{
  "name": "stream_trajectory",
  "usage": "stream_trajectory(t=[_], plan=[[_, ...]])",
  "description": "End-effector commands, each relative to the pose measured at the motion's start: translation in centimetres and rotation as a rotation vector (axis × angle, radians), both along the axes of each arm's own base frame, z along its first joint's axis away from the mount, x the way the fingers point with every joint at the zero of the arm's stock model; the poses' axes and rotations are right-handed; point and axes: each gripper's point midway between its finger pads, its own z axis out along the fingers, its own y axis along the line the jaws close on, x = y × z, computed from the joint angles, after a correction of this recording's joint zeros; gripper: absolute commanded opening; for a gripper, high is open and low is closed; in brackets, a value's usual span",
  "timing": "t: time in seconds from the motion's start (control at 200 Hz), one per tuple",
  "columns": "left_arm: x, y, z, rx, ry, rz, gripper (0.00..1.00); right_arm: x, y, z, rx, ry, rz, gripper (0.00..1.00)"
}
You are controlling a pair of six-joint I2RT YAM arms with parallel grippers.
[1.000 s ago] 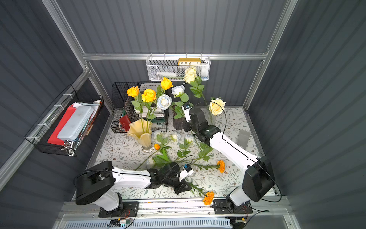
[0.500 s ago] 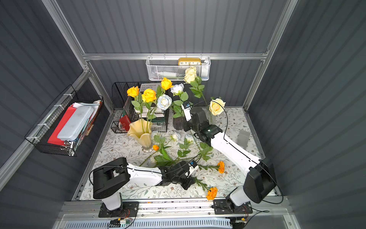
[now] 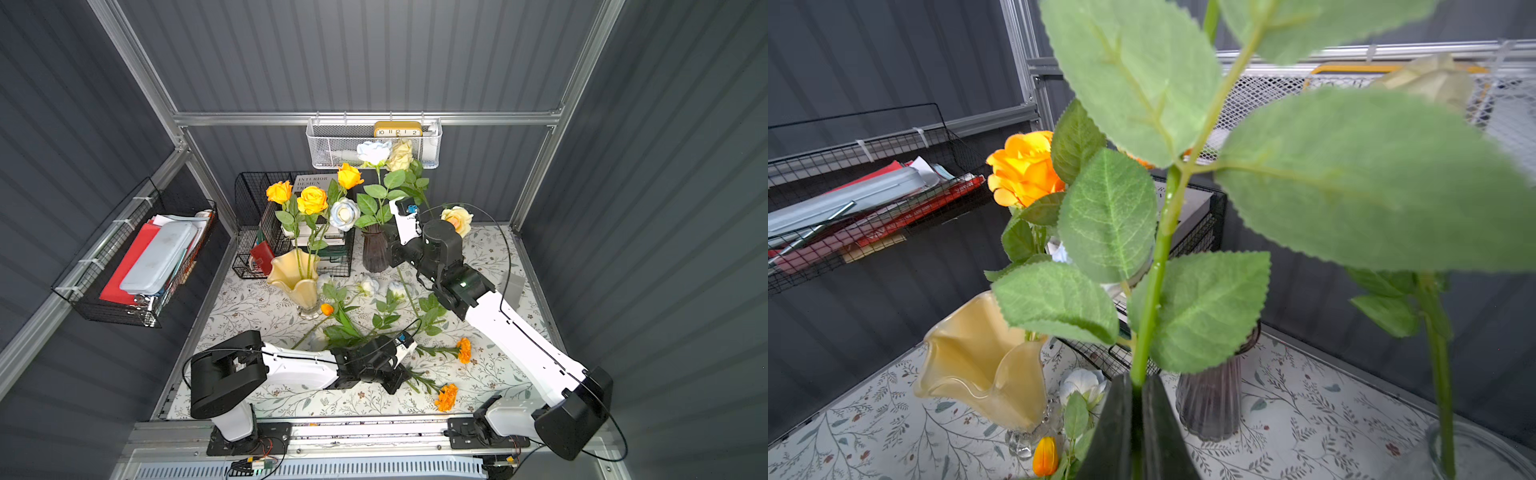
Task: Arrange the flowers in different vases according to their colors
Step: Adjust the flower at the center of the board, then insert the flower into the vase.
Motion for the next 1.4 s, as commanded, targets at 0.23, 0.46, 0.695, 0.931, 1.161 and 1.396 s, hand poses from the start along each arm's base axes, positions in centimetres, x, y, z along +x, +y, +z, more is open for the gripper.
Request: stream_trajectory(t=[0.23,0.46,0.695,0.931,1.161,1.396], plan=[[0.2,-1.0,0.0,-0.017,-0.005,-0.016,0.08,-2.7,5.5,6.7,0.098,-0.145,0.226,0.0],[1.4,-1.1,-1.4,0.021,-0.038,0.023,0.08,-5.3,7.8,10.6,0.173,-0.262,0.301,0.0],[5.9,-1.2,-0.9,-0.005,-0.085,0.114,0.08,-6.1,8.5,14.2,0.206,-0.362,0.304,0.0],[6.7,-2.3,1.7,-0.083,-0.123,0.091,0.14,-4.8,7.6,16.4,0.22,-0.462,0.198,0.0],[6.4,-2.1,3.6,-0.114,-0.122,0.084,0.29,-0.7,8.0,17.7,0.194,-0.595,0.056,0.0],[6.5,-2.2,5.5,-0.123,-0.131,0.082,0.35,5.3,9.0,17.4,0.108,-0.678,-0.046,0.0]])
